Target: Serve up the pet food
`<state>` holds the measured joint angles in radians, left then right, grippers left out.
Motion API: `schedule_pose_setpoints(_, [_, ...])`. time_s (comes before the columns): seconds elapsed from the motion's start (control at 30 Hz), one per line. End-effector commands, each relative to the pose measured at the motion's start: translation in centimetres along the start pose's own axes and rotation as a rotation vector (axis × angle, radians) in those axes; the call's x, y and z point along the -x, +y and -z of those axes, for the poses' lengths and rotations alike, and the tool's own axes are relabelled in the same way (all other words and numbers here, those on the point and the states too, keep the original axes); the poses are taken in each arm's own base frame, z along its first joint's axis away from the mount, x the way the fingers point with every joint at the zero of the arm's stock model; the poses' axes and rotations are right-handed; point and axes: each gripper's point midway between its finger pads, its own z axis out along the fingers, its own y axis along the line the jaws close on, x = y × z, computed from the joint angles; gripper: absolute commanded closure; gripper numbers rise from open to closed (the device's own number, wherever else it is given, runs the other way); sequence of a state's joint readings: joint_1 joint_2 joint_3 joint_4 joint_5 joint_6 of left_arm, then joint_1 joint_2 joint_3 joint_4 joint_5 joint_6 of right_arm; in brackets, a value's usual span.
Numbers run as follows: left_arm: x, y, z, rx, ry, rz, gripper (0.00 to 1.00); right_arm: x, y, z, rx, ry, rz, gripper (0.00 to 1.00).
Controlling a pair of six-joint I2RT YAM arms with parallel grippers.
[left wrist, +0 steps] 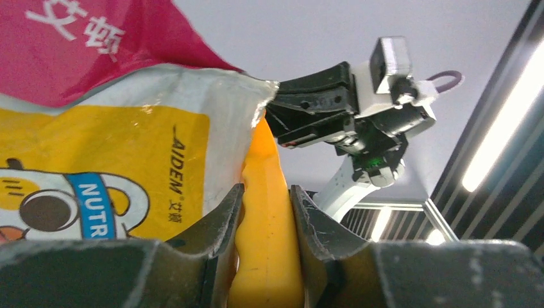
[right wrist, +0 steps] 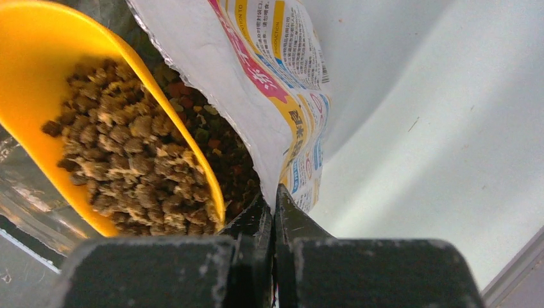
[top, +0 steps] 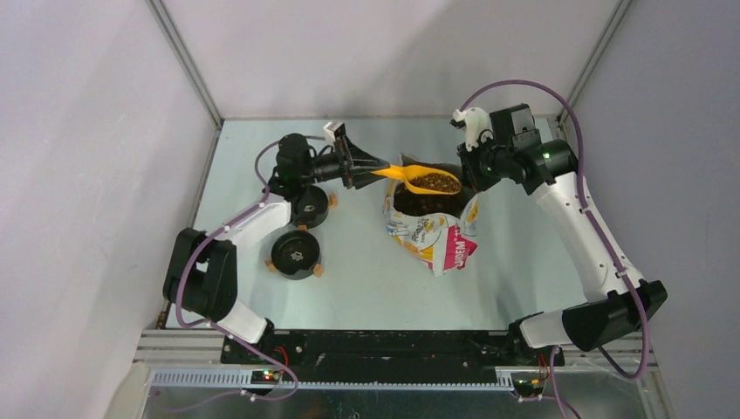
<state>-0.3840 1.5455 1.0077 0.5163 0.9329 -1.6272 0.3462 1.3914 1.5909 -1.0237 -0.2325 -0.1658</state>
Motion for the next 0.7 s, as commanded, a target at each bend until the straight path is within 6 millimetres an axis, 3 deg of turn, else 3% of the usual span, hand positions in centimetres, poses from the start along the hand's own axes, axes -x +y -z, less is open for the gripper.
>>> schedule_pose_setpoints(0.0, [-1.0,-2.6,0.6,-0.091,0.045,-0.050,1.00,3.8,0.5,2.7,0.008,-0.161,0.045,1.00])
schedule_pose_setpoints(0.13, [-1.0,-2.8,1.0,-0.126,0.030,-0.032,1.00,4.0,0.6,3.0,0.007,-0.168,0.050,1.00])
schedule_pose_setpoints(0.33, [-1.1,-3.4,-0.7,-0.164,0.088,-0.060,1.00,3.6,0.4,2.8,0.002,-0.165,0.052,1.00])
schedule_pose_setpoints(0.5, [-1.2,-2.9,-0.1,-0.143,0.081,-0.056,1.00,3.5,0.2,3.4,-0.012,-0.170,0.066,1.00])
schedule_pose_setpoints(0.67, [-0.8,-4.1,1.2,-0.150,0.049,-0.097,1.00,3.3,-0.3,3.5,-0.018,-0.171,0.047,1.00])
